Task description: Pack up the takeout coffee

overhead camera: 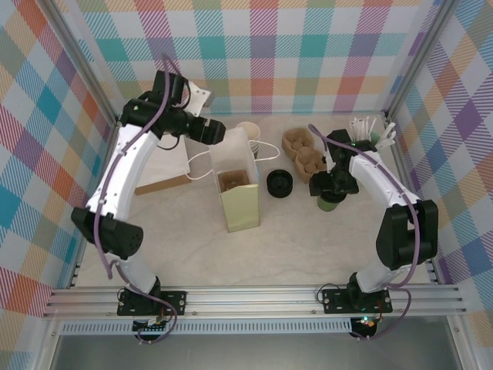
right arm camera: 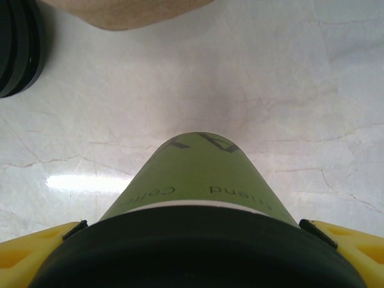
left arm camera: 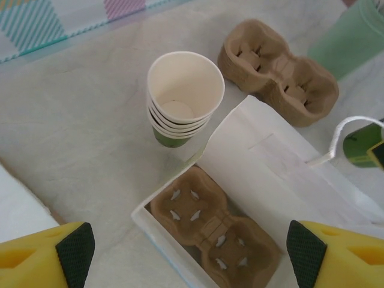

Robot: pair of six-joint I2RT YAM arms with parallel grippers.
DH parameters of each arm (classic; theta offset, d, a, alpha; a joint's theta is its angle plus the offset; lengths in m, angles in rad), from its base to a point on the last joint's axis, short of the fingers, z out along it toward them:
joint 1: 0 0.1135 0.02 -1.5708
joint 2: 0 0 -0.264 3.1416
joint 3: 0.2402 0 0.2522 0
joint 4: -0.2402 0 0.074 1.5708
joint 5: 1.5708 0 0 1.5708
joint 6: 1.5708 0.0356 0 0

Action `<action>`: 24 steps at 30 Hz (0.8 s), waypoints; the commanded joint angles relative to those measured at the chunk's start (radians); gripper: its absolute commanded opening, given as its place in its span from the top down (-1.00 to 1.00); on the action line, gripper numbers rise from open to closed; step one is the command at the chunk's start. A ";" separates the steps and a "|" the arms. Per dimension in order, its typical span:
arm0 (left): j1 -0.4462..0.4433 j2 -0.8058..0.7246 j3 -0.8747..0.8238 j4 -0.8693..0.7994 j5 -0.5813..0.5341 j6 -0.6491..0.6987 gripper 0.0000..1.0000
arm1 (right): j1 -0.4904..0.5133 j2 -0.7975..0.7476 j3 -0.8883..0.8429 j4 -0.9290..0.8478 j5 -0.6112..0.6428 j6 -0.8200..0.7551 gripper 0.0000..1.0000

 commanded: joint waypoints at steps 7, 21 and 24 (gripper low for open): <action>0.015 0.135 0.101 -0.084 0.011 0.264 -0.68 | -0.007 -0.059 -0.025 -0.052 -0.023 0.001 -0.78; 0.015 0.211 0.165 -0.120 0.090 0.254 0.33 | -0.007 -0.108 -0.016 -0.058 -0.053 -0.006 -0.76; 0.013 0.204 0.163 -0.135 0.100 0.244 0.52 | -0.007 -0.129 -0.014 -0.071 -0.053 -0.011 -0.76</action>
